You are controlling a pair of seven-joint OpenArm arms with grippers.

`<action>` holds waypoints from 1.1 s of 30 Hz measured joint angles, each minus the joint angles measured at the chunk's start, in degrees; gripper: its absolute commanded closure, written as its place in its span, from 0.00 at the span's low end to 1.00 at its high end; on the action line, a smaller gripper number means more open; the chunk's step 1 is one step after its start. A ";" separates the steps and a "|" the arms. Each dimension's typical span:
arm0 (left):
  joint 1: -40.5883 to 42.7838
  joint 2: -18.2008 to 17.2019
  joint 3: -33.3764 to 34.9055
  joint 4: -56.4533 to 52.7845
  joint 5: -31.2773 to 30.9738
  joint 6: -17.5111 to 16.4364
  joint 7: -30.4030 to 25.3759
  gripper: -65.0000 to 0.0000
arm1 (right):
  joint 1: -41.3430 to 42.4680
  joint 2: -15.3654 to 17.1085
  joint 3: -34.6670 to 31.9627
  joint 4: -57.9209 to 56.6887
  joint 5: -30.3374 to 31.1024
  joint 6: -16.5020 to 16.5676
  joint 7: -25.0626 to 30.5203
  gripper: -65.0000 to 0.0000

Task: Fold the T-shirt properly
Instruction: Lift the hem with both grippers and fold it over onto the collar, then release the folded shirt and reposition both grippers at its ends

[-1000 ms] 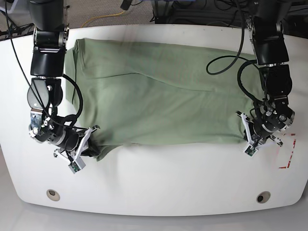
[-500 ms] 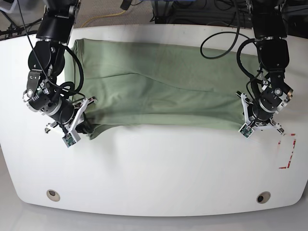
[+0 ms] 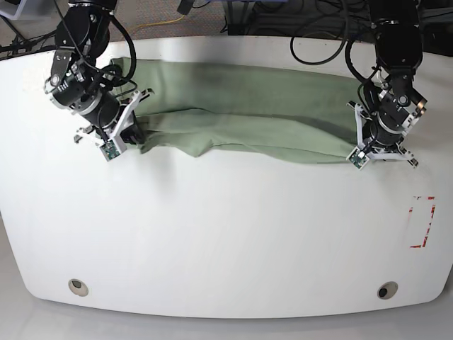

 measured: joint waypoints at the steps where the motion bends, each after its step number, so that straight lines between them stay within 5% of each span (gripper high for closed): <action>1: 0.81 -0.15 -0.35 0.09 -0.07 0.02 -0.13 1.00 | -0.50 -0.57 1.33 0.00 0.02 -0.02 -0.02 1.00; 9: 6.32 -0.94 -2.56 1.38 1.27 -0.13 -0.02 1.00 | -4.68 -0.09 6.38 0.02 10.75 -0.46 -3.48 1.00; 21: 10.27 -1.07 -2.56 1.95 1.03 -0.15 -0.50 1.00 | -10.29 -0.07 7.61 -0.02 10.91 -0.46 -4.04 0.99; 23: 10.27 -1.09 -2.56 1.95 1.03 -0.15 -0.63 0.98 | -10.51 -0.07 7.61 -0.02 10.86 -0.46 -4.11 0.88; 28: 10.40 -1.11 -2.45 1.92 1.46 -0.15 -0.37 0.49 | -12.11 -0.04 7.78 0.00 10.67 -0.46 -3.91 0.43; 31: 10.40 -1.22 -2.45 1.95 1.42 -0.13 -0.37 0.29 | -12.74 -0.22 9.42 -0.04 11.39 -0.37 -4.09 0.40; 33: 10.32 -1.22 -2.47 1.95 1.42 -0.13 -0.17 0.28 | -12.72 -0.37 11.89 0.00 12.87 -0.26 -3.98 0.40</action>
